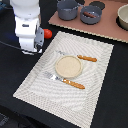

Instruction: Place the fish, sausage, and tomato into the frying pan.

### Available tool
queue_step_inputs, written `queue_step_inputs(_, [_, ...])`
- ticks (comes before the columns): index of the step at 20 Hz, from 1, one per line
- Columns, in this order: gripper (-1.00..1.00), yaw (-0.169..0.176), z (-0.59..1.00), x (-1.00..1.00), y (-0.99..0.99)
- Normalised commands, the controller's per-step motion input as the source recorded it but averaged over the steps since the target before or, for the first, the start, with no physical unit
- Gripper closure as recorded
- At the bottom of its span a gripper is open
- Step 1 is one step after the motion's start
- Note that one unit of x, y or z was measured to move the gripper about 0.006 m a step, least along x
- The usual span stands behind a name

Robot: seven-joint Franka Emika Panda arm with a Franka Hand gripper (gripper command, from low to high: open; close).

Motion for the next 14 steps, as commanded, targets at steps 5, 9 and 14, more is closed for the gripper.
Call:
queue_step_inputs(5, [-1.00,0.026,-0.35,-0.25,0.01])
queue_step_inputs(9, [-1.00,0.030,-0.40,-0.30,0.00])
queue_step_inputs(14, [1.00,0.037,-0.37,-0.38,0.03])
